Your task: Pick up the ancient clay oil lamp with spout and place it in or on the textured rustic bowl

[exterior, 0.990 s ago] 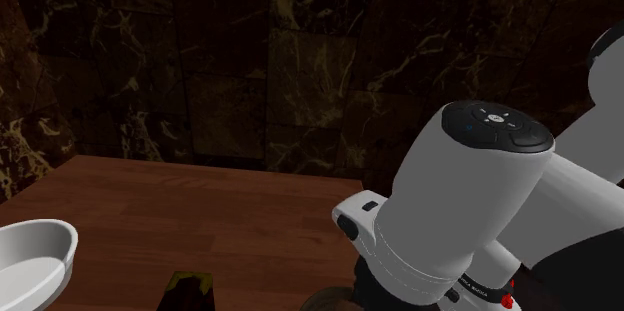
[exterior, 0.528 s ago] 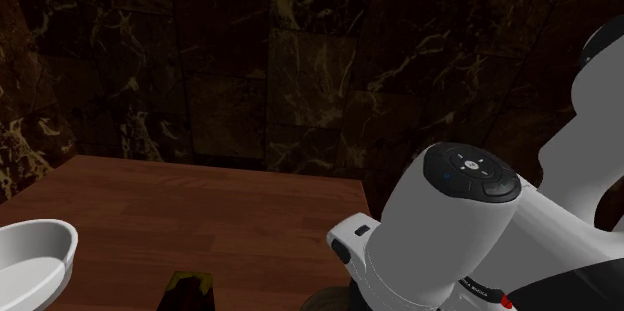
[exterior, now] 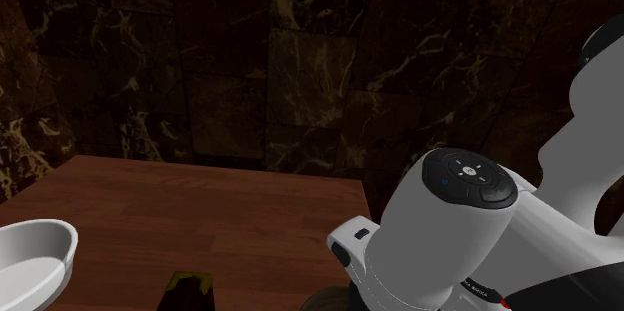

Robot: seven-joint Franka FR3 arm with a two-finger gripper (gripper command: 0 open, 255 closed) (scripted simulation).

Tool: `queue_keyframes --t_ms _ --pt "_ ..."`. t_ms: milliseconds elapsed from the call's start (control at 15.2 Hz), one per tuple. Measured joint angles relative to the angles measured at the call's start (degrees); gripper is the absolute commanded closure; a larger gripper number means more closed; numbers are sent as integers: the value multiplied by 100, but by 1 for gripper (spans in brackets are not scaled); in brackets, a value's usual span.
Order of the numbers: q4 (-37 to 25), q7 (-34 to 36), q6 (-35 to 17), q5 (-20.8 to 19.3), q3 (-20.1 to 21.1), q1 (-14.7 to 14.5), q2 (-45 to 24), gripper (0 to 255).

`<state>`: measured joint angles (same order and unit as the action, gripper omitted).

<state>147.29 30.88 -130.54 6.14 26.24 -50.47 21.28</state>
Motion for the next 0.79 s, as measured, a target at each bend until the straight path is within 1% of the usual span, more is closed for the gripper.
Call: queue_keyframes --t_ms 396,462,660,792 --pt "0 0 -1 0 0 0 0 0" --pt "-52 -19 103 14 -22 -9 59 0" --pt "-317 -78 628 69 -109 -56 332 0" --pt "-389 -89 784 87 -132 -74 417 0"
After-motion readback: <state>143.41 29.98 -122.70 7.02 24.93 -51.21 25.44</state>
